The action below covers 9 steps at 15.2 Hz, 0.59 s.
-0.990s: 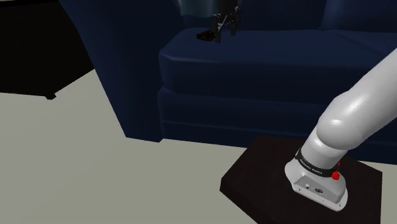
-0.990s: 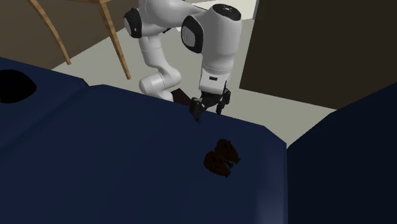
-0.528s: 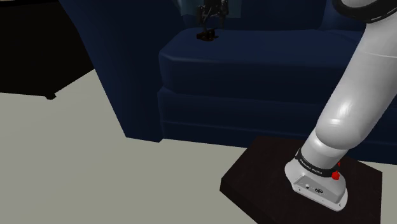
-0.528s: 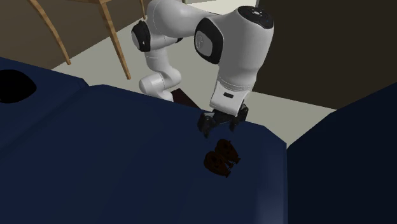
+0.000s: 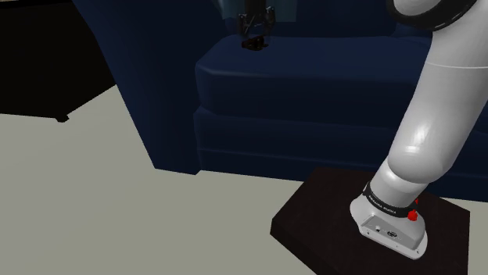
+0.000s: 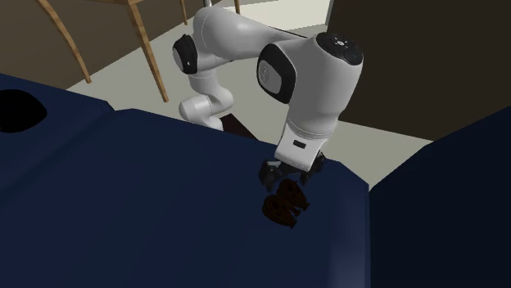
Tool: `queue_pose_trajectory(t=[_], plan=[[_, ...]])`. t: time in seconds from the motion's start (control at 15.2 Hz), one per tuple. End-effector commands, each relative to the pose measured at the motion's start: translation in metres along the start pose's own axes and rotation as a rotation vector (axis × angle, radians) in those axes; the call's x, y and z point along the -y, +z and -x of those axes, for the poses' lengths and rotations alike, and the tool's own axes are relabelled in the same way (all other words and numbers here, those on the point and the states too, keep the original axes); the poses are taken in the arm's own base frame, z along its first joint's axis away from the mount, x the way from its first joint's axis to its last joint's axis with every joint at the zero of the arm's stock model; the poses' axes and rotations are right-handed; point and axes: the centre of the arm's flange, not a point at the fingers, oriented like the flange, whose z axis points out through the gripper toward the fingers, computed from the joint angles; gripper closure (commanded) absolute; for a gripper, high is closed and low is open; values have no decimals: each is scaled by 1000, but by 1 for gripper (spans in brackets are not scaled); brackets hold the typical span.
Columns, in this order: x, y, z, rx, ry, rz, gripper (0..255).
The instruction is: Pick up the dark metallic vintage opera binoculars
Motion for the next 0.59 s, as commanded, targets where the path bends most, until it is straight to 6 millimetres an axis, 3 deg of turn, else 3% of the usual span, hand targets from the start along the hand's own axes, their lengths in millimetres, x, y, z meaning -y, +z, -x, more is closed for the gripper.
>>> queue_pose_trajectory(t=[0.0,0.13,0.2,0.53], plan=[[2,13,0,0,0,0,0],[2,13,0,0,0,0,0],[2,13,0,0,0,0,255],[2,13,0,0,0,0,255]])
